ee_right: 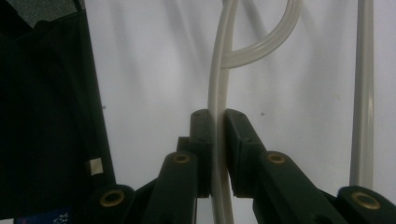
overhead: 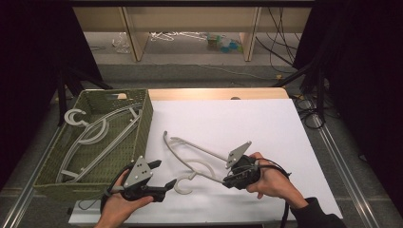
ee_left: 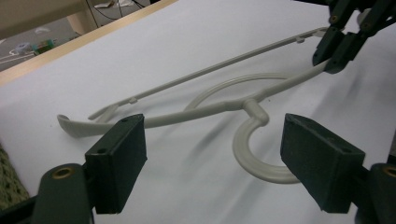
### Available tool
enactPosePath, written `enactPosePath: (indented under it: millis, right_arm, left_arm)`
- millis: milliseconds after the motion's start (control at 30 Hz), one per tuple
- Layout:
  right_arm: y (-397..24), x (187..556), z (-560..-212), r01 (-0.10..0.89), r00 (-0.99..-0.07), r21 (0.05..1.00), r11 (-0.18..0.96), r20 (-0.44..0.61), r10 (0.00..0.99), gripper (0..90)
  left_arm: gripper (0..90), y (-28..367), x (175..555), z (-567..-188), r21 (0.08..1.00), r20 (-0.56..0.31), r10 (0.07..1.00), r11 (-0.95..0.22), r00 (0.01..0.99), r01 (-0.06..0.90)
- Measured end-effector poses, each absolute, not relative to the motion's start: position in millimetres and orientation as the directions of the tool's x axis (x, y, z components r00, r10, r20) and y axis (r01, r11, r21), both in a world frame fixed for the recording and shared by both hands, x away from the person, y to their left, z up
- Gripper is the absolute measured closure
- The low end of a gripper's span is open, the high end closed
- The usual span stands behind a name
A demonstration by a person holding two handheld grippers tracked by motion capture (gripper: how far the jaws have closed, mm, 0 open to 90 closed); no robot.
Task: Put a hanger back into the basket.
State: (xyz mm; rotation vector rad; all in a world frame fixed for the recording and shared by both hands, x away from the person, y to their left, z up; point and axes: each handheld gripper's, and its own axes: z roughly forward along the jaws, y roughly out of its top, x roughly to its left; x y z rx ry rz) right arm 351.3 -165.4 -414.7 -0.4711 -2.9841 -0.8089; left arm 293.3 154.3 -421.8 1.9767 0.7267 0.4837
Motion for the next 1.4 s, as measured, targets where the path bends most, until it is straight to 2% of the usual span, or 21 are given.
enactPosePath:
  millis: [67,100,133,267,533,800,967,1233,1400]
  right_arm:
    - [-171,348,-413,0.294,-0.954,0.498,0.816,0.100,0.283,82.4]
    - [-173,347,-413,0.293,-0.954,0.503,0.813,0.102,0.281,82.4]
    - [-175,346,-412,0.291,-0.955,0.507,0.812,0.104,0.277,82.5]
    - [-181,340,-410,0.277,-0.960,0.516,0.811,0.109,0.259,82.4]
    - [-188,332,-405,0.269,-0.963,0.534,0.801,0.128,0.238,82.4]
    - [-190,328,-404,0.267,-0.964,0.541,0.798,0.137,0.229,82.4]
    - [-191,328,-401,0.259,-0.966,0.548,0.796,0.142,0.216,82.4]
    - [-190,326,-401,0.245,-0.970,0.546,0.801,0.139,0.201,82.4]
    - [-190,326,-401,0.234,-0.972,0.548,0.803,0.138,0.190,82.3]
  left_arm:
    - [22.7,149,297,-421,0.874,0.054,0.656,-0.396,0.753,0.283]
    - [22.8,147,301,-420,0.868,0.093,0.640,-0.427,0.763,0.253]
    - [22.8,144,304,-420,0.867,0.080,0.640,-0.423,0.764,0.264]
    - [24.9,135,314,-422,0.840,0.129,0.614,-0.485,0.778,0.244]
    - [28.5,128,325,-434,0.780,0.178,0.555,-0.583,0.812,0.228]
    - [33.6,122,329,-440,0.750,0.207,0.508,-0.631,0.836,0.198]
    - [32.9,117,330,-444,0.719,0.239,0.480,-0.672,0.844,0.179]
    - [33.7,105,333,-447,0.678,0.312,0.388,-0.730,0.867,0.082]
    - [40.7,101,335,-450,0.667,0.339,0.308,-0.745,0.889,0.004]
